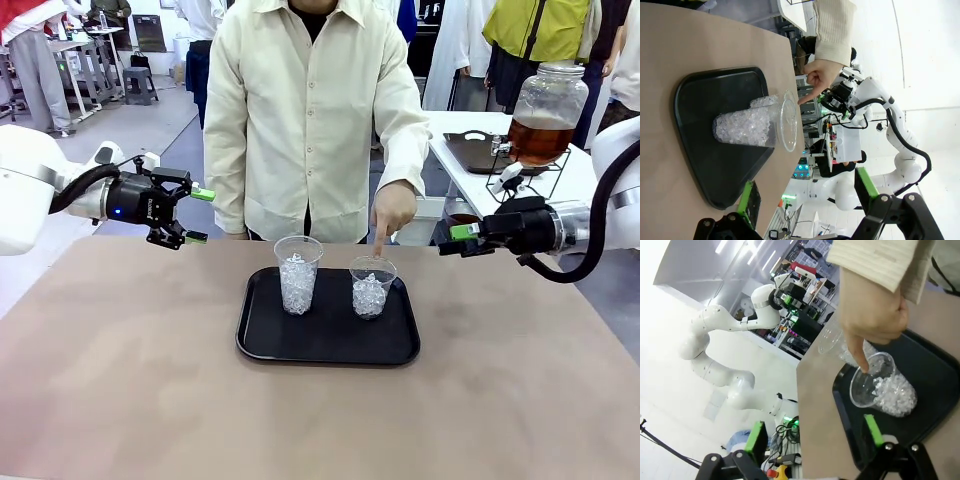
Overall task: Pour the drink into the iced cup.
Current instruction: Pick up the iced cup indicated by the human and present it to them.
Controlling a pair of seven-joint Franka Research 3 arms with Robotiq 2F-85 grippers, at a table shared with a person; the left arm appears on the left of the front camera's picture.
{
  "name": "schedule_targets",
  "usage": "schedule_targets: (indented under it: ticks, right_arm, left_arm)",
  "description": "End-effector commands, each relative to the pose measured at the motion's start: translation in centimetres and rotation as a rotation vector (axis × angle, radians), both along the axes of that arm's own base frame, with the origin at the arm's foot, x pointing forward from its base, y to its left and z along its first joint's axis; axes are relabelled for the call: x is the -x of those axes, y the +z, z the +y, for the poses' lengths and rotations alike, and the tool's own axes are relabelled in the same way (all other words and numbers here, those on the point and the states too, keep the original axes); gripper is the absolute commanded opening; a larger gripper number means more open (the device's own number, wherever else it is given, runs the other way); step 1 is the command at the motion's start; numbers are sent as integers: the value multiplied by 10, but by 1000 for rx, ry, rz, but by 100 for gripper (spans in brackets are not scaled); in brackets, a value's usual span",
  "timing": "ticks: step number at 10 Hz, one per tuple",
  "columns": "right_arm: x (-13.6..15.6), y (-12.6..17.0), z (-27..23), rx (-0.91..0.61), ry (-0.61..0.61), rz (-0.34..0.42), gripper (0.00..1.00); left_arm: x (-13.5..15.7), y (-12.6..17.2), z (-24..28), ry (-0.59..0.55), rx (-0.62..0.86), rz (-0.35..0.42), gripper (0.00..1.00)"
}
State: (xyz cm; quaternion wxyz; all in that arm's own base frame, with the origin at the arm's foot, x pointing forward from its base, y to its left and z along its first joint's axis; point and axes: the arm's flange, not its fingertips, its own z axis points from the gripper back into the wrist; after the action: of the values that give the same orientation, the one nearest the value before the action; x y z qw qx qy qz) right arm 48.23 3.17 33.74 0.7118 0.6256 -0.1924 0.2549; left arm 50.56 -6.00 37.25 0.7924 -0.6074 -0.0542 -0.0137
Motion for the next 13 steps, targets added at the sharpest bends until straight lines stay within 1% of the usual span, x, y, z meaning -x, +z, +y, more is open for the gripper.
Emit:
schedule_targets:
  ticks: [1,2,3,5,6,7,8,9,10,13]
  right_arm:
    - [3,-5,2,-31,-21,-241,100]
    - [3,-13,0,-20,-41,-363,100]
    - [3,-22,-2,-35,-27,-467,100]
    - [4,-39,1,-37,-50,-638,100]
    - [4,-48,5,-3,-64,-726,100]
    - [2,-57,10,29,-47,-767,100]
    - [0,-61,11,34,-16,-782,100]
    - [-1,-64,12,31,6,-775,100]
    - [0,-63,8,44,-3,-749,100]
    - [3,-63,5,22,1,-756,100]
  left_arm:
    - [0,0,0,-1,-6,-3,100]
    - [0,0,0,-1,-6,-3,100]
    - [0,0,0,-1,-6,-3,100]
    - [0,0,0,-1,-6,-3,100]
    - [0,0,0,-1,-6,-3,100]
    - [0,0,0,-1,-6,-3,100]
    - [0,0,0,-1,-6,-3,100]
    - [0,0,0,-1,-6,-3,100]
    - [0,0,0,-1,-6,-3,100]
    - [0,0,0,-1,-6,-3,100]
